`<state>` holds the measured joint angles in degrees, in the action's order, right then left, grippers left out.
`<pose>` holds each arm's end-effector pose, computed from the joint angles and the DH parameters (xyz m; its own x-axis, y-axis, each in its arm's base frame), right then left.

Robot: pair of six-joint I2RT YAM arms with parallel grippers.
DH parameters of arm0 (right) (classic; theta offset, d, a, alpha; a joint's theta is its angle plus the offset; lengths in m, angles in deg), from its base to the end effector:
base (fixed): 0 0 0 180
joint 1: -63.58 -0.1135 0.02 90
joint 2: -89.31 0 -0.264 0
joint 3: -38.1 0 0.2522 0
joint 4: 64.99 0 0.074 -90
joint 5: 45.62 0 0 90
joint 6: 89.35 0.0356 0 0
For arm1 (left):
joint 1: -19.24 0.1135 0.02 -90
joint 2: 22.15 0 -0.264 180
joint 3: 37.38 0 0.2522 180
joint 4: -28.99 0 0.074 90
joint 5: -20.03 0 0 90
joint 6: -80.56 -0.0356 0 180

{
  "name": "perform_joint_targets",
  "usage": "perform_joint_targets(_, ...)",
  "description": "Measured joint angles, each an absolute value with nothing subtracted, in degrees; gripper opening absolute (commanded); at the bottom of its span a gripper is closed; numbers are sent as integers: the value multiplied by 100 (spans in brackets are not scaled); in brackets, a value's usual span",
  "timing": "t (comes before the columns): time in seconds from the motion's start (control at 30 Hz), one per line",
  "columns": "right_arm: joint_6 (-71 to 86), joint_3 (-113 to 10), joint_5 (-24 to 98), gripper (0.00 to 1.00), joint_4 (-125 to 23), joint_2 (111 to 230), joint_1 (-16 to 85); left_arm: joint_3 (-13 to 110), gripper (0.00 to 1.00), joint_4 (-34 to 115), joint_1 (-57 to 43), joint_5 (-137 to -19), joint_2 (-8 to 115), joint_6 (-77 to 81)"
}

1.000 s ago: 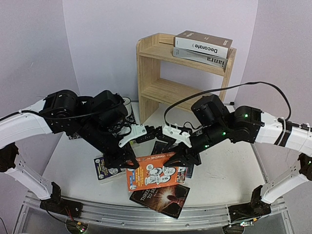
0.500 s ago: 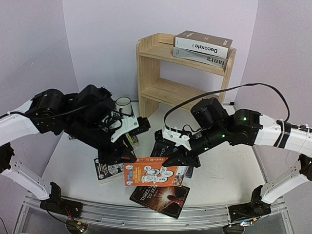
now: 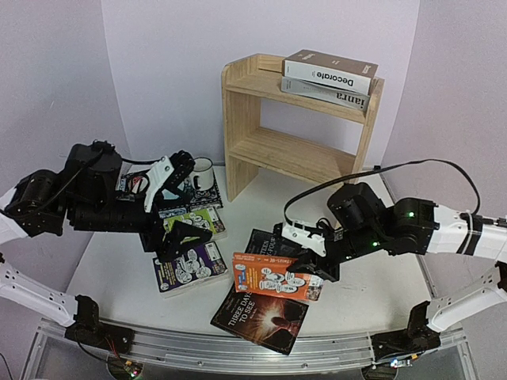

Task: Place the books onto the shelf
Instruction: Pass from the left arm to the right, then pass from the right arm to the left

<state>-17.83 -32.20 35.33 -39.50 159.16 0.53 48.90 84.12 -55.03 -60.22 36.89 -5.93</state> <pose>0.1220 0.2523 0.3171 0.1176 -0.4594 -0.8804 -0.9570 0.1844 -0.2240 0.0613 -0.1955 0.4043 -0.1822 0.4242 -0.8870 0.8986 0.4381 0.0250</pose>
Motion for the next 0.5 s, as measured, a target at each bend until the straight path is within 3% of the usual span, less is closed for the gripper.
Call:
perform_joint_targets(0.23, -1105, -2707, 4788, 0, -4860, 15291, 53, 3822, 100, 7145, -5384, -5449, 2764, -380)
perform_joint_targets(0.5, -461, -2321, 5372, 0, -5356, 14870, 64, 3588, 99, 6344, -5090, -4840, 3272, -289)
